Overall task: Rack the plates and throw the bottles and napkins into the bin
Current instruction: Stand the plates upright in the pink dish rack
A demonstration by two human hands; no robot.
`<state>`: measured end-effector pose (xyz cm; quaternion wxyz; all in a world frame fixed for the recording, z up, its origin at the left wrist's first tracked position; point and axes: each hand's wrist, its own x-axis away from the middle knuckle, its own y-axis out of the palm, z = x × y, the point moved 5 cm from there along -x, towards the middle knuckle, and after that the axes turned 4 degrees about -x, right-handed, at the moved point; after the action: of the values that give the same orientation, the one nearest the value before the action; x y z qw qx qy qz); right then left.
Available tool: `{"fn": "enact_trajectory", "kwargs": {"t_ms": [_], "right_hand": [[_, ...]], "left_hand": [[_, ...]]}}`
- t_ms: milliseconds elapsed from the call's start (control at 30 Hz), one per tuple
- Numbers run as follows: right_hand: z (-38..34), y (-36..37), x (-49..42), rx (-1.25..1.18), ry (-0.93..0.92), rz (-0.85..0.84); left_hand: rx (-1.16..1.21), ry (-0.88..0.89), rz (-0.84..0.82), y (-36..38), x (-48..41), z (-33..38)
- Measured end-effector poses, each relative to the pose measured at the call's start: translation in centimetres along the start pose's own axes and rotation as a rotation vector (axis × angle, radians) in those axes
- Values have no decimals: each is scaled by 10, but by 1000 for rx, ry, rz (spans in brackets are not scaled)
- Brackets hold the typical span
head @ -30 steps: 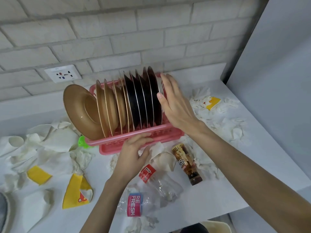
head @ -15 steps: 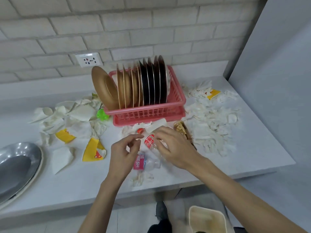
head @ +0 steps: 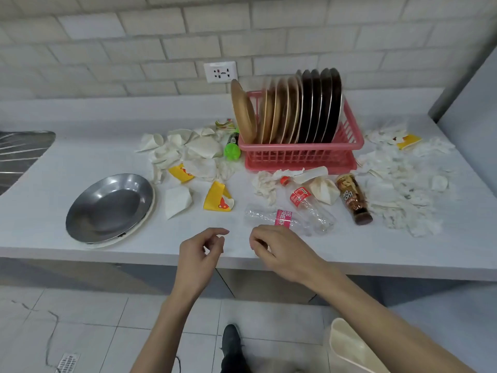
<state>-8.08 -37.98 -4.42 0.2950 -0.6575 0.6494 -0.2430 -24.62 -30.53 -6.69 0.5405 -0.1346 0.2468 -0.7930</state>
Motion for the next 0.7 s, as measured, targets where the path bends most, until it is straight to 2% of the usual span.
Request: {"fn": "enact_trajectory", "kwargs": {"t_ms": [200, 367, 533, 700], "right_hand": [[-32, 56, -55, -49, 13, -90], [-55, 111, -112, -142, 72, -111], [-68, 160, -167, -169, 165, -88], [-79, 199, -201, -222, 250, -88]], "left_hand": [[2, -128, 64, -67, -5, -74], [-58, -243, 201, -144, -23, -145], [-122, -230, 325, -219, -55, -196], [-295, -214, 339, -267, -100, -247]]}}
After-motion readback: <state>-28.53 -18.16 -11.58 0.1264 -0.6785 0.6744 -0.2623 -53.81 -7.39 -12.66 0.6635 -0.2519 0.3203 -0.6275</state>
